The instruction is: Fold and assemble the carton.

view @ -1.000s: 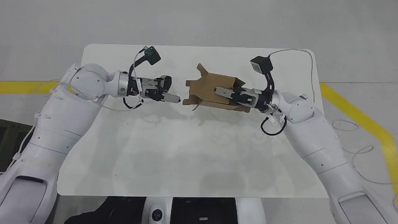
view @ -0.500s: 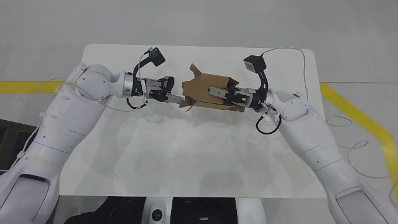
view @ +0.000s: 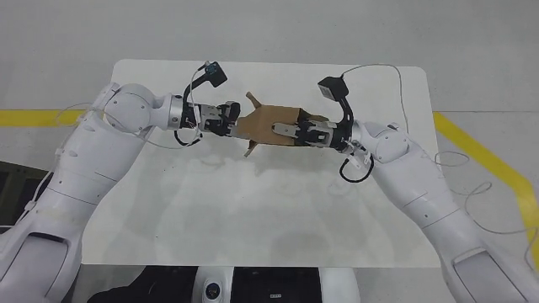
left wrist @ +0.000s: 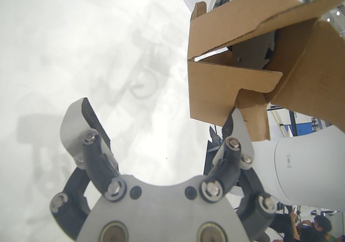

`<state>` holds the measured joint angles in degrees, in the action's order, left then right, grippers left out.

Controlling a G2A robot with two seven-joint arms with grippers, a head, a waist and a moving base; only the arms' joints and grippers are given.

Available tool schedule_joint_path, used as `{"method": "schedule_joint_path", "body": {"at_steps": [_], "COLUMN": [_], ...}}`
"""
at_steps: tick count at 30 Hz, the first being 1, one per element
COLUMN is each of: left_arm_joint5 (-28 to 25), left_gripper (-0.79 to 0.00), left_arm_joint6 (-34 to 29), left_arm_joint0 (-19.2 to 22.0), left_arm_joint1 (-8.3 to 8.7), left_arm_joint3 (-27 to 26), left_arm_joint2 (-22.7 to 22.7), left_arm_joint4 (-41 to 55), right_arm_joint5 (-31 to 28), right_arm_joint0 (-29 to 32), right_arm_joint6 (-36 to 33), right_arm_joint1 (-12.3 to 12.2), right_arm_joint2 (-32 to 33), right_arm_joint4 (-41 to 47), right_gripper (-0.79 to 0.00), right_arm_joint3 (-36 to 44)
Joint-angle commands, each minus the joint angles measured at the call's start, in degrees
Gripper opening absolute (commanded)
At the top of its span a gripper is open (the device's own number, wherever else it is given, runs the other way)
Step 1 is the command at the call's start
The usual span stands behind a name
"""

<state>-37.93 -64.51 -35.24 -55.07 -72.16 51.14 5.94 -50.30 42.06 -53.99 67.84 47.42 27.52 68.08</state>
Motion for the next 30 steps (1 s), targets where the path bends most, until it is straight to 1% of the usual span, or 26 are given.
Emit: {"method": "schedule_joint_path", "body": {"at_steps": [1,18,30], "left_arm_joint5": [0.0,0.2,-0.1], "left_gripper": [0.0,0.0,0.0], "left_arm_joint6": [0.0,-0.1,-0.4], "left_arm_joint0": [0.1,0.7,0.7], "left_arm_joint1": [-0.04,-0.42,-0.55], "left_arm_joint3": [0.1,1.3,0.8], "left_arm_joint2": [0.0,-0.3,-0.4], "left_arm_joint4": [0.1,1.0,1.3], "right_arm_joint5": [0.4,0.0,-1.2], "right_arm_joint0": [-0.1,-1.9,-3.2], "right_arm_joint6": [-0.4,0.0,1.2], "right_arm_joint1": [-0.1,-1.2,-1.1], "right_arm_joint2": [-0.6,-4.4,-6.7], "right_arm_joint4": [0.3,1.9,3.2], "right_gripper": [-0.785,-0.785,-0.785], "right_arm_joint3": [0.3,1.0,-0.6]}}
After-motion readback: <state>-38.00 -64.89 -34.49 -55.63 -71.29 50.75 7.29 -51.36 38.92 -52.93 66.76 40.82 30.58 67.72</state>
